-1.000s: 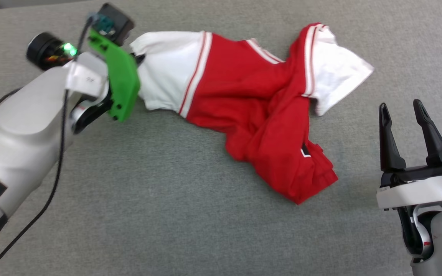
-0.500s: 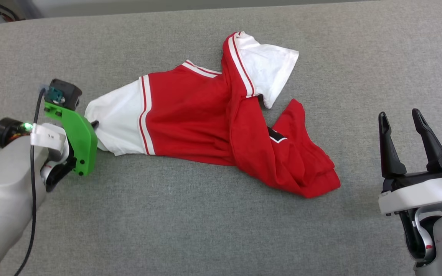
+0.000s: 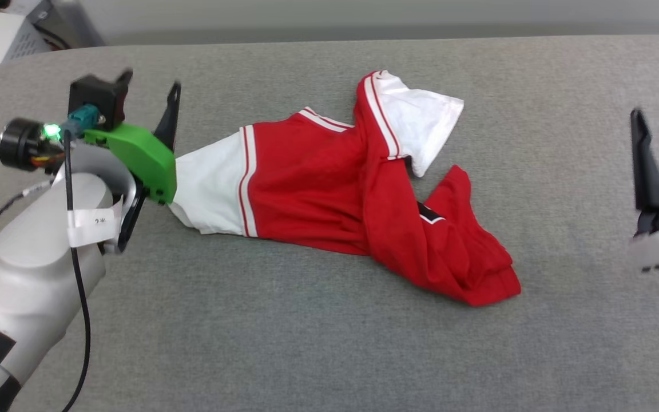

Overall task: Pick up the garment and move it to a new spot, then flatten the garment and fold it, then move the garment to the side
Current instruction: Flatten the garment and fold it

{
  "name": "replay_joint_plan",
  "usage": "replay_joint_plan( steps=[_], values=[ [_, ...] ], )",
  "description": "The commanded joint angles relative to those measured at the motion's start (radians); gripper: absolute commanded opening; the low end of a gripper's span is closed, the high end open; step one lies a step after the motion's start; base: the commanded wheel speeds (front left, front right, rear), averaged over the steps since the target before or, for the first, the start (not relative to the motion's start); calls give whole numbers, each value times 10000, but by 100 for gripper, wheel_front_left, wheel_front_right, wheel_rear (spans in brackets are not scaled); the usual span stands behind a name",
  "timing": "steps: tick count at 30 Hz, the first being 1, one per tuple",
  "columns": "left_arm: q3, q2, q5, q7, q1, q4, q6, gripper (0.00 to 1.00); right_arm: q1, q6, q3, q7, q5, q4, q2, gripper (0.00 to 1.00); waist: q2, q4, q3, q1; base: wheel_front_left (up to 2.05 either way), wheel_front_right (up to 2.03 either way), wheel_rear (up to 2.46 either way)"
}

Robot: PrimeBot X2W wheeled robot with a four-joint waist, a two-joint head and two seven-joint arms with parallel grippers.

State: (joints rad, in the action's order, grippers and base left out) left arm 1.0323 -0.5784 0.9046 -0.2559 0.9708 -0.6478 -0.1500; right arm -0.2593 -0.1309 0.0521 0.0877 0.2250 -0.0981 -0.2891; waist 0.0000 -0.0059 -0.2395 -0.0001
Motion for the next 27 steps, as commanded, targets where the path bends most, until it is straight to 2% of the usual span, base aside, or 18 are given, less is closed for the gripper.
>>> replay_joint_plan(
  steps=[1,4,6,11,15,20,22,27],
  values=[
    [-531,-103,-514,-53,-472,629,-430,100,-469,2,-89,-217,108,-142,-201,100,0,372,-9,1,0,0,0],
    [-1868,-182,-1640,-55,-1548,2222,-1245,100,-1442,2,-341,-757,338,-128,-711,100,0,701,-101,1,0,0,0],
    [-2653,-108,-2312,-56,-2307,3126,-1597,100,-2079,2,-610,-1195,512,18,-1060,100,0,909,-173,1,0,0,0],
    [-4035,316,-3838,-57,-3940,4730,-2033,100,-3478,2,-1519,-2722,1254,850,-1923,100,0,1473,-432,1,0,0,0],
    [-4857,960,-4687,-57,-4890,5383,-2042,100,-4564,2,-2524,-4383,2114,1892,-2697,100,0,1917,-748,1,0,0,0],
    [-5865,1956,-5606,-58,-5789,6019,-1870,100,-5644,2,-3745,-7128,3535,3304,-3383,100,0,2414,-1190,1,0,0,0],
    [-6190,2320,-5933,-58,-6079,6167,-1726,100,-5982,2,-4244,-8064,3886,3633,-3670,100,0,2577,-1401,1,0,0,0],
    [-6841,3142,-6568,-58,-6459,6375,-1134,100,-6832,2,-4910,-9538,4439,4250,-3955,100,0,2974,-1983,1,0,0,0]
  ],
)
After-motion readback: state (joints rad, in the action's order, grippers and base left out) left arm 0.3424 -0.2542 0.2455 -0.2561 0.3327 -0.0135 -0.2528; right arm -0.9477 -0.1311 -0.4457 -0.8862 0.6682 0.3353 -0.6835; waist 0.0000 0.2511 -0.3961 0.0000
